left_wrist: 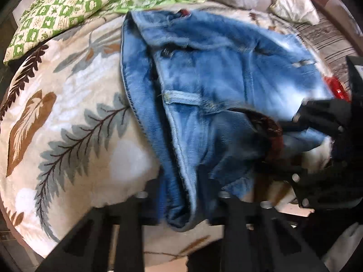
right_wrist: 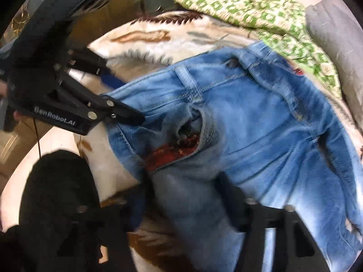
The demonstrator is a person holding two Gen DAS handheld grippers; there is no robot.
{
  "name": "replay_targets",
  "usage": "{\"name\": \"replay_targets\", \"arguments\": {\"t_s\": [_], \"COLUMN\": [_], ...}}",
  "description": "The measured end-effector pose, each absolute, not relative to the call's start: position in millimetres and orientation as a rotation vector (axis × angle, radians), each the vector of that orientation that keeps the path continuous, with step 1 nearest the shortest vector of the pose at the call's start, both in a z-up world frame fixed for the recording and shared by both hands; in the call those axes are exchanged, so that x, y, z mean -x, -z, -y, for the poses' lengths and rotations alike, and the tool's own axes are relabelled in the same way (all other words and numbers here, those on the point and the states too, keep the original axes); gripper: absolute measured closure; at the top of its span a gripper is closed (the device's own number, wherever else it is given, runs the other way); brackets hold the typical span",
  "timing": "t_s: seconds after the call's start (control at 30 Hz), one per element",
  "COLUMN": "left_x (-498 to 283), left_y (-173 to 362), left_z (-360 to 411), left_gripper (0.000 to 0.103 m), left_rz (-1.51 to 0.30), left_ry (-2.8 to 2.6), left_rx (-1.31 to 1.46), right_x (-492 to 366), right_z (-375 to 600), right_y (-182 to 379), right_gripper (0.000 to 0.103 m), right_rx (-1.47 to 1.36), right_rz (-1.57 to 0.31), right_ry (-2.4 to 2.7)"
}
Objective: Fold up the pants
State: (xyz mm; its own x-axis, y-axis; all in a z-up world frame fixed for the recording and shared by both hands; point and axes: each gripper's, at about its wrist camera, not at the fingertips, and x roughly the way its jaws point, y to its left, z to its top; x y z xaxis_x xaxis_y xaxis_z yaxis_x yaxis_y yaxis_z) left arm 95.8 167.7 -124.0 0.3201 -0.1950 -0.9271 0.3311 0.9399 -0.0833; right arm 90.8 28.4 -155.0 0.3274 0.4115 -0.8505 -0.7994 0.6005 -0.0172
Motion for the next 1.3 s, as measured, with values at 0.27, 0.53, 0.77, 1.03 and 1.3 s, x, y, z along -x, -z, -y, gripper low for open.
{"name": "replay_targets", "arguments": {"t_s": [0.27, 0.53, 0.77, 1.03, 1.3], "left_x": [-91, -85, -84, -69, -96], "left_y": [136, 67, 40, 77, 106], "left_z": [-190, -155, -43, 112, 185], "left_gripper": [0.052, 0.021, 0.020, 0.020, 0.020], "left_rz": [-1.207, -1.030, -0.941, -0.931, -0.974], "left_ry": [0.264, 0.200, 0.444, 0.728, 0.762], "left_rx": [-0.080, -0.149, -0.287, -0.512, -0.593], "right_x": [-83, -77, -92, -68, -75], "right_z": [-31, 48, 213, 356, 393], "right_y": [158, 112, 103, 112, 130], "right_gripper": [0.067, 0.022, 0.022, 0.022, 0.022], "right_rx": [0.449, 0.346, 0.146, 0.026, -0.052], "right_rz": [-0.962, -0.898, -0.958, -1.028, -1.058], "right_ry": [-0.862, -0.762, -0.415, -0.110, -0.075]}}
